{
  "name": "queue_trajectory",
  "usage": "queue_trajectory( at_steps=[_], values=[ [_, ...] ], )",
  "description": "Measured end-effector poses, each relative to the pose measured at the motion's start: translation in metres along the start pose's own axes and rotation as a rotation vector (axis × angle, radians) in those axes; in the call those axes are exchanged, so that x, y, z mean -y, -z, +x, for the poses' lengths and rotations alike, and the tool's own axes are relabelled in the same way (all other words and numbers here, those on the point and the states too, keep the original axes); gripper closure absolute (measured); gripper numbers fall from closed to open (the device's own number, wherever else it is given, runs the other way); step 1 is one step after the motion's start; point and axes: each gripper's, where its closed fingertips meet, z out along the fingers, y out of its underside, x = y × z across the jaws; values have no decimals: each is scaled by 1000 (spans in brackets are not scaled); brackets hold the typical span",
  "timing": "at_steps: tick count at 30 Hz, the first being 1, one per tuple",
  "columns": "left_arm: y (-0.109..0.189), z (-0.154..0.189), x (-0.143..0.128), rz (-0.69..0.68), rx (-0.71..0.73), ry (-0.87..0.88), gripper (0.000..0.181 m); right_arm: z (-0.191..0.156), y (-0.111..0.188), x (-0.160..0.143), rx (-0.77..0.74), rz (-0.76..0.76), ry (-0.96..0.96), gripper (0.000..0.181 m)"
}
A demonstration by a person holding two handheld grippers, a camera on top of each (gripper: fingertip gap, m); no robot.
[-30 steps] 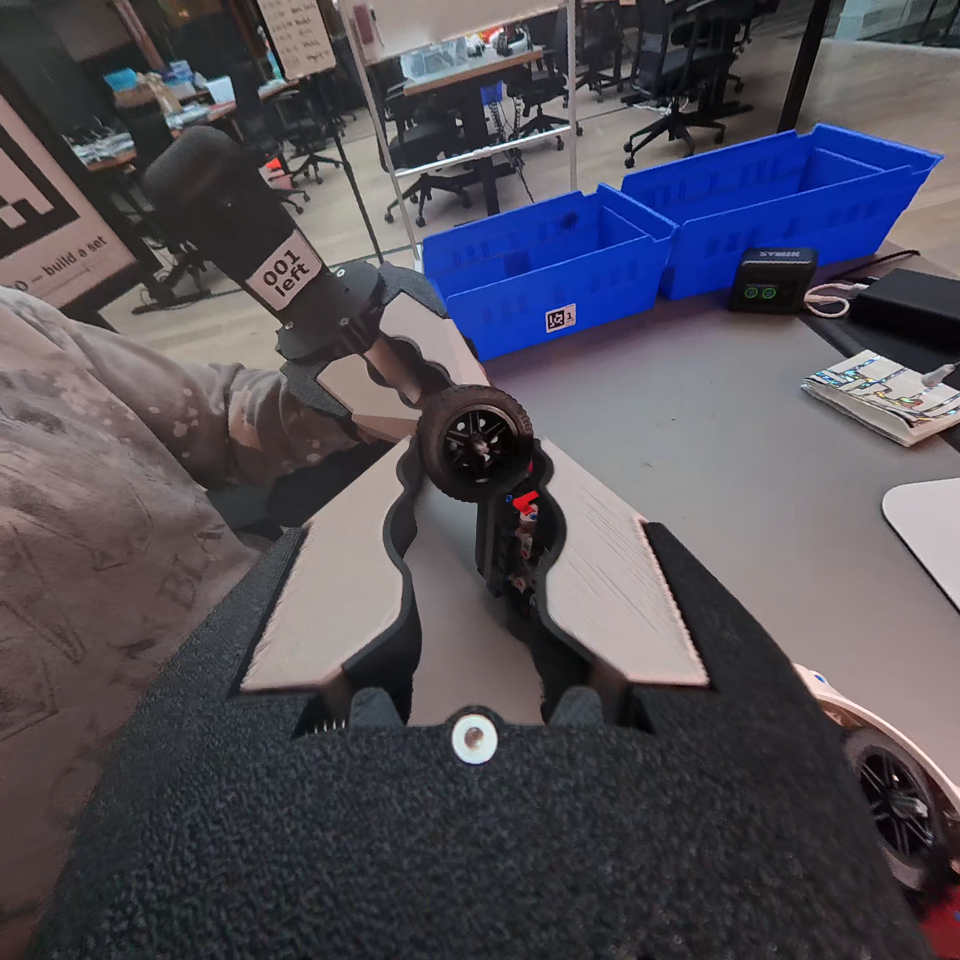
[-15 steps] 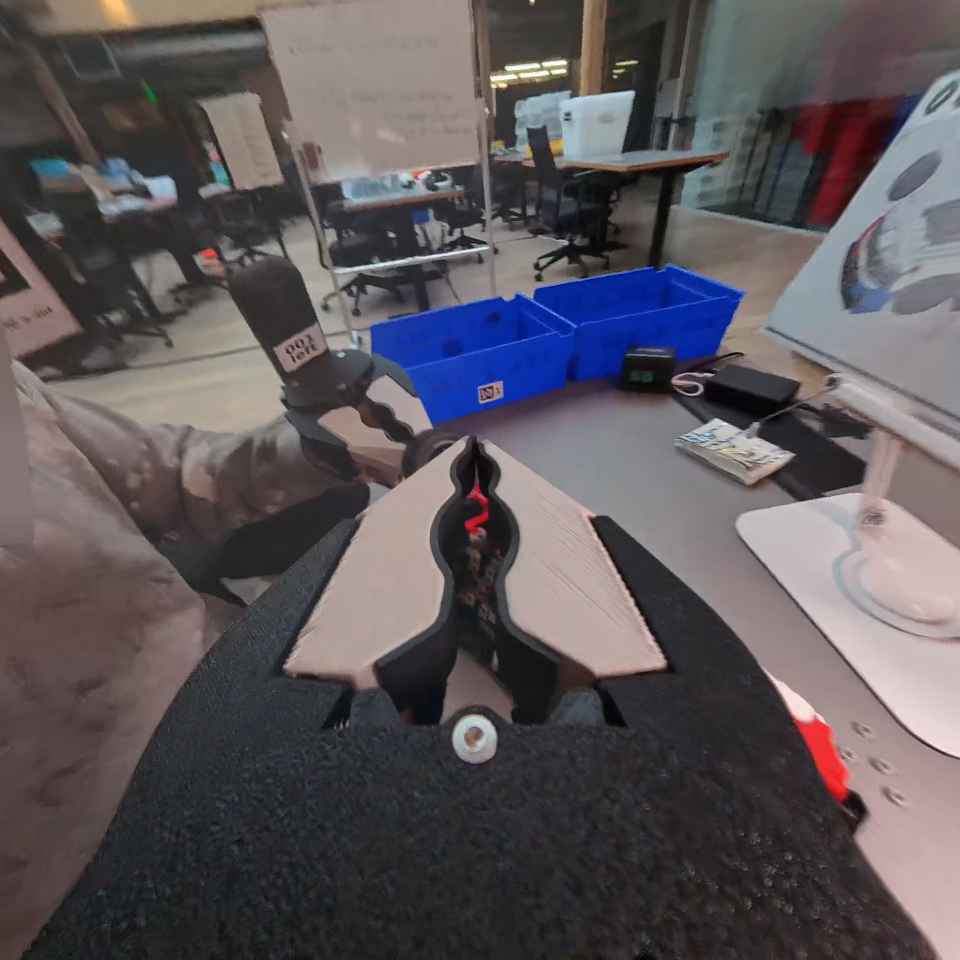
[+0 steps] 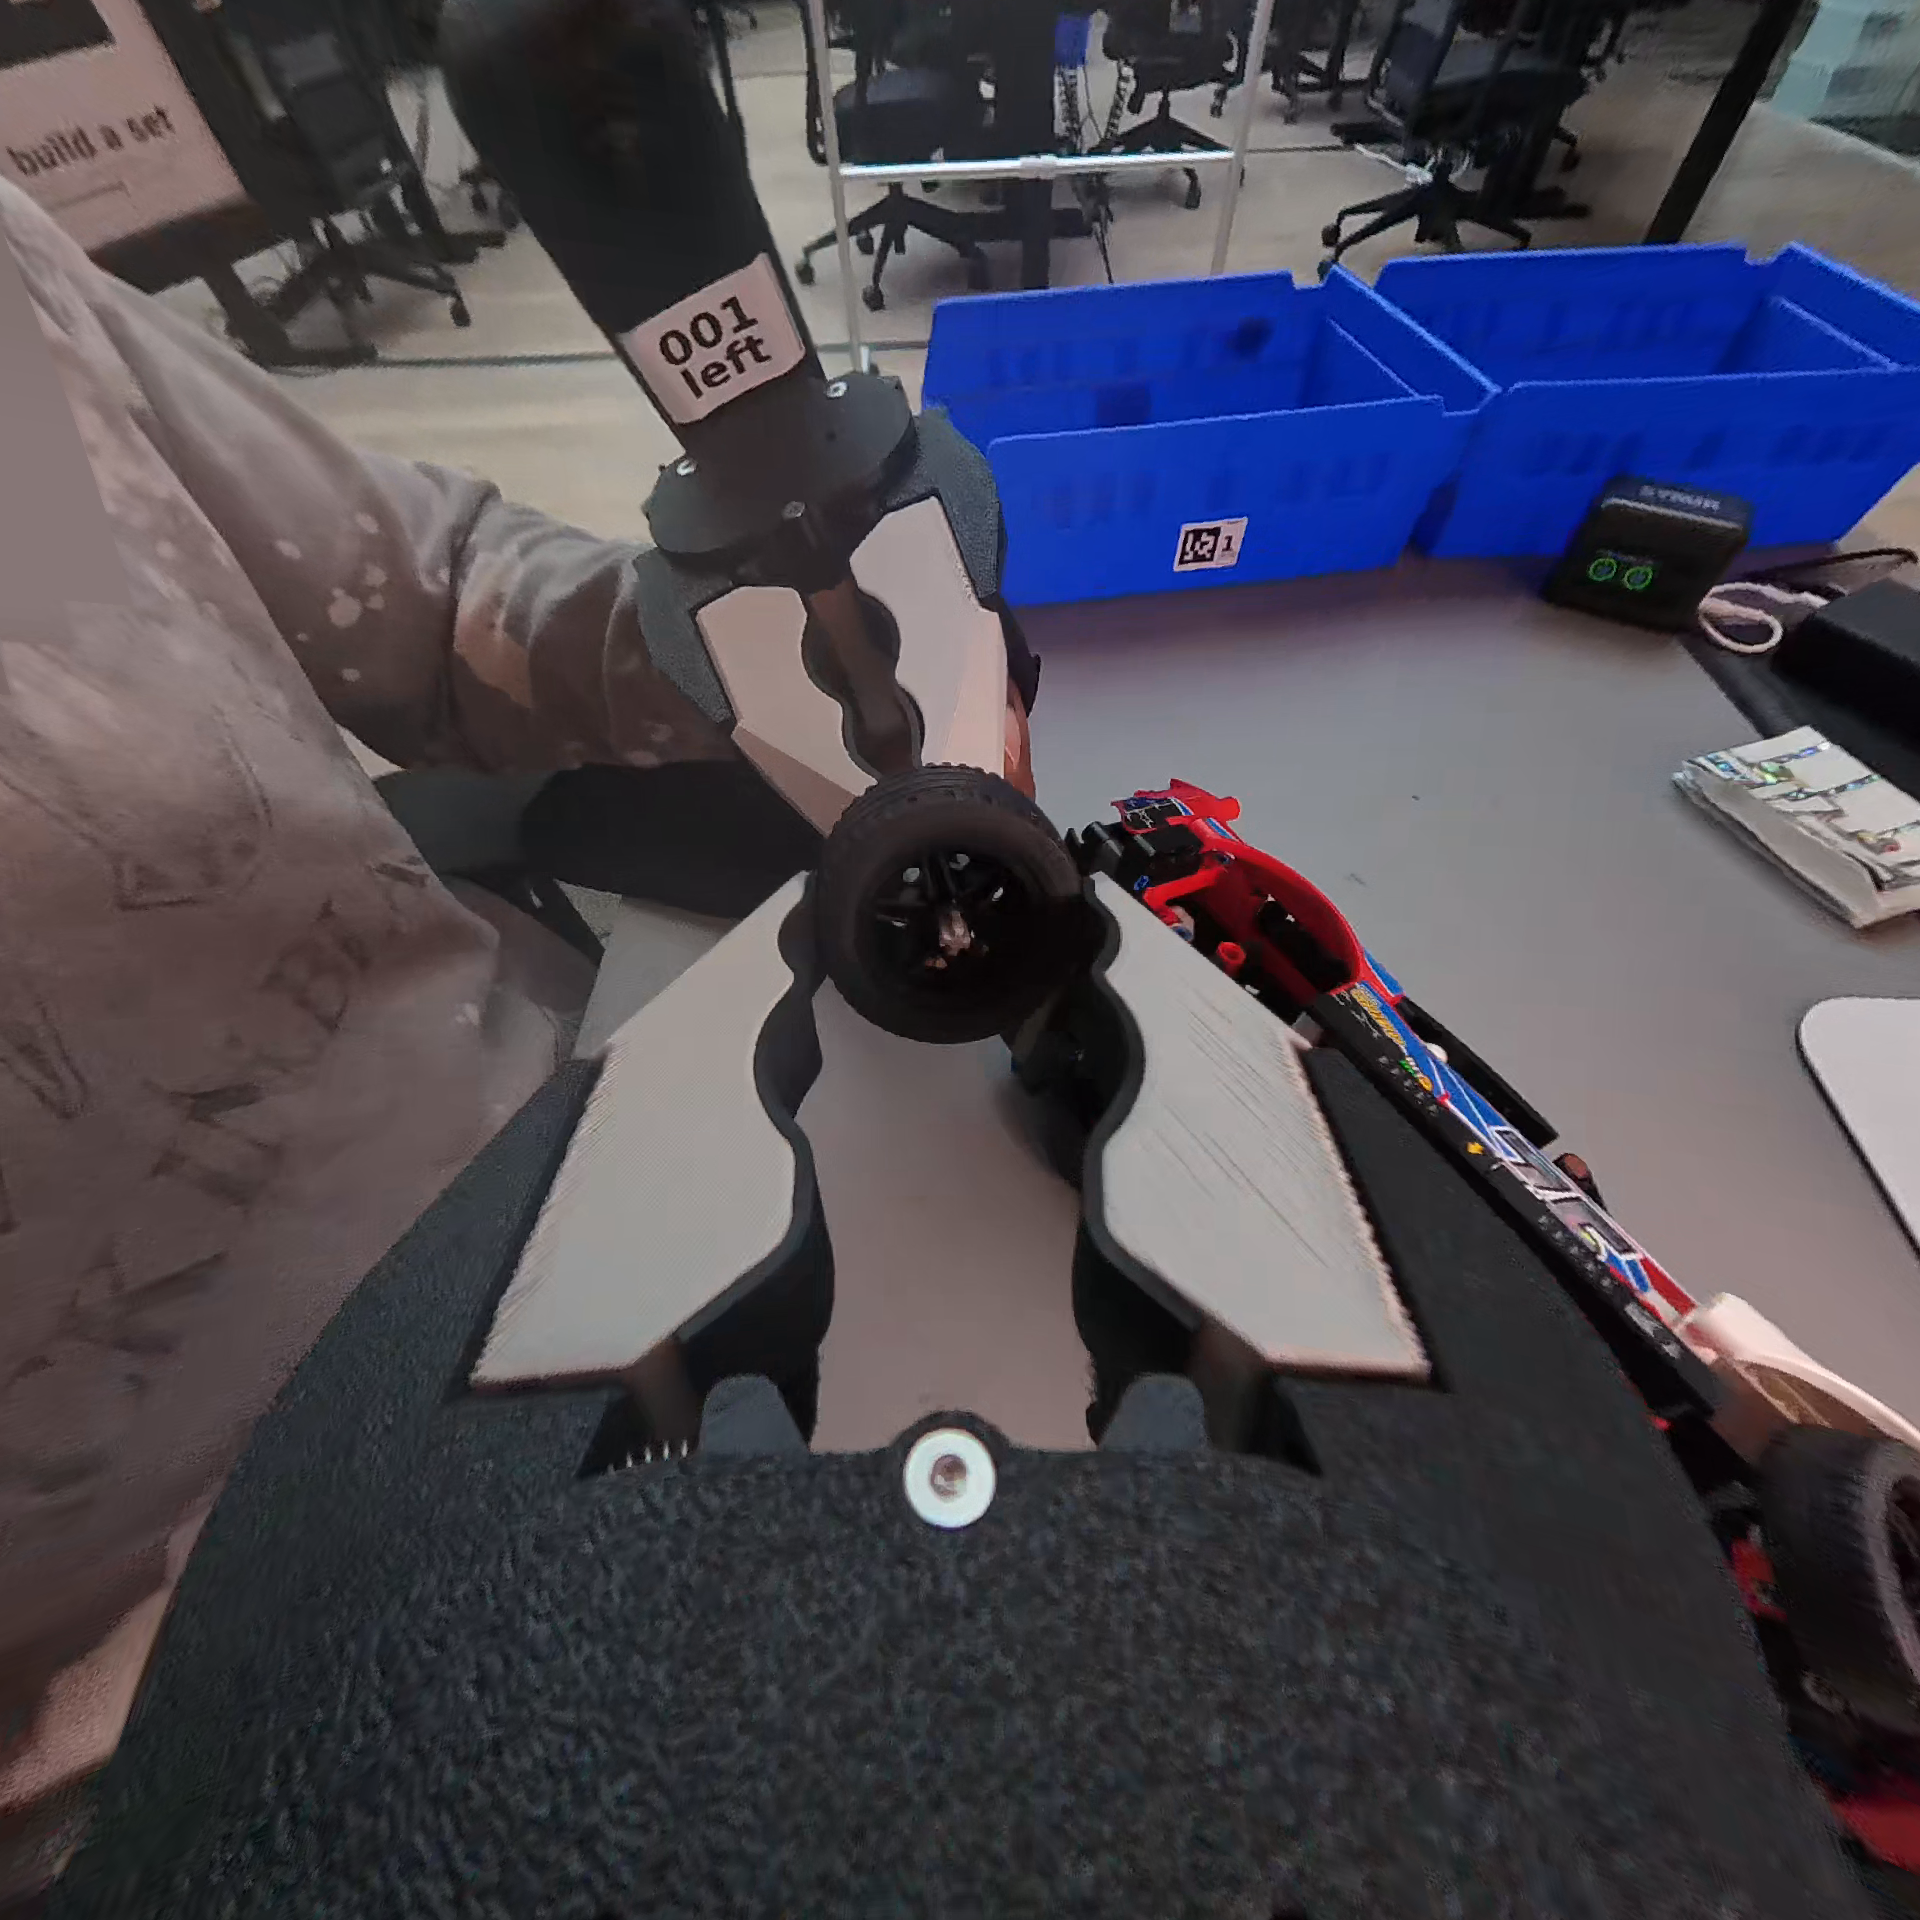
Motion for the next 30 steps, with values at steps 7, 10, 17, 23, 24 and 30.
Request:
queue_trajectory(
  at_steps=[7,10,17,23,24,30],
  values=[
    [-2,3,10,42,-27,19,180,-5,16,6,-13,39,31,139],
    [15,-12,-3,31,14,73,180,17,60,20,-110,173,-35,140],
    [17,-17,-18,-13,32,55,179,57,111,-180,-376,-720,-28,135],
    [15,-15,-24,-22,31,80,179,58,103,-201,-344,-647,-149,134],
    [15,-15,-25,-23,33,83,179,57,101,-200,-338,-645,-132,134],
    [13,-16,-28,-32,45,84,179,43,82,-167,-249,-478,-133,134]
  ],
)
